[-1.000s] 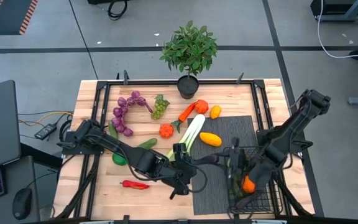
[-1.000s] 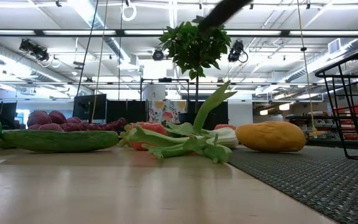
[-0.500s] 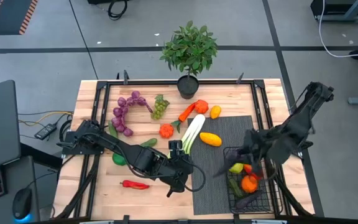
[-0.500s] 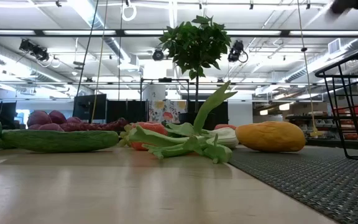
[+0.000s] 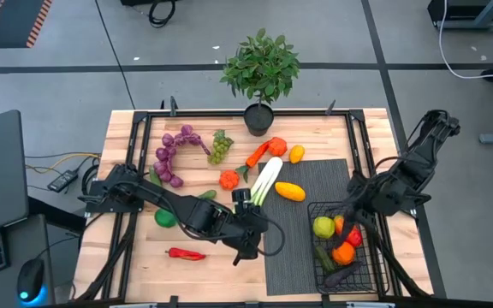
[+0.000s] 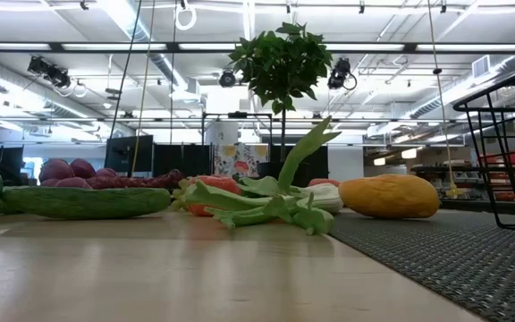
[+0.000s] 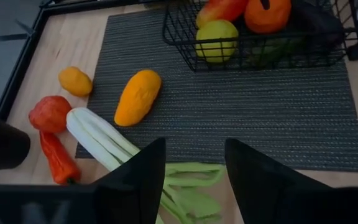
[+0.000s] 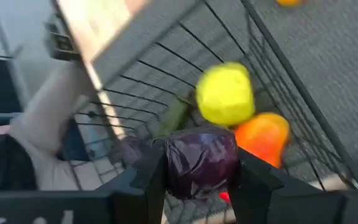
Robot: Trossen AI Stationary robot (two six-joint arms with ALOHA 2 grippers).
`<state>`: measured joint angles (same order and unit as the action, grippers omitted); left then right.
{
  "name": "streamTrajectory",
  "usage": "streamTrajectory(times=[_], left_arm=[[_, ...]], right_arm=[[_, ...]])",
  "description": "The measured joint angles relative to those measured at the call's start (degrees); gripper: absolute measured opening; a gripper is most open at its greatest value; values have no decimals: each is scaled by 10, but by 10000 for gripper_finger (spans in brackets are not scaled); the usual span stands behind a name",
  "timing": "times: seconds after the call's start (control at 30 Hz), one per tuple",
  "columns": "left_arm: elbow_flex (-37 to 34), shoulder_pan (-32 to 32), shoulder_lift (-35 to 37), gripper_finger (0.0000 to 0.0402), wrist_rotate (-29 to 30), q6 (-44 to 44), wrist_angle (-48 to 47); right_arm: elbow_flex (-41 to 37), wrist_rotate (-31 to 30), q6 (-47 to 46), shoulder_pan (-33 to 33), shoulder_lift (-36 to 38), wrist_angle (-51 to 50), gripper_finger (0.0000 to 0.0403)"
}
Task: Build produce basket
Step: Put the eggplant into the black wire basket, then put the bottom mango into the black basket
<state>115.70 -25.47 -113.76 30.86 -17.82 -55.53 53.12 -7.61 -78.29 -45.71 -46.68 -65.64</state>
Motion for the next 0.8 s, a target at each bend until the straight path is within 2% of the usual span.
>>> streamTrajectory(times=[0.2, 0.47, 0.67, 0.73, 0.8], left_arm=[[-1, 9, -7, 172, -2, 24, 45], [-1, 24, -7, 172, -2, 188, 149], [-1, 49, -7, 173, -4, 247, 190], [-1, 64, -7, 172, -26, 286, 197], [-1, 82, -7, 172, -82, 320, 207]], right_arm=[[0, -3, 2, 0, -23, 4, 174], [0, 11, 19, 0, -51, 4, 262], [0, 8, 37, 14, -52, 11, 312], [0, 6, 49, 27, -46, 34, 320], [0, -4, 65, 45, -44, 72, 325]])
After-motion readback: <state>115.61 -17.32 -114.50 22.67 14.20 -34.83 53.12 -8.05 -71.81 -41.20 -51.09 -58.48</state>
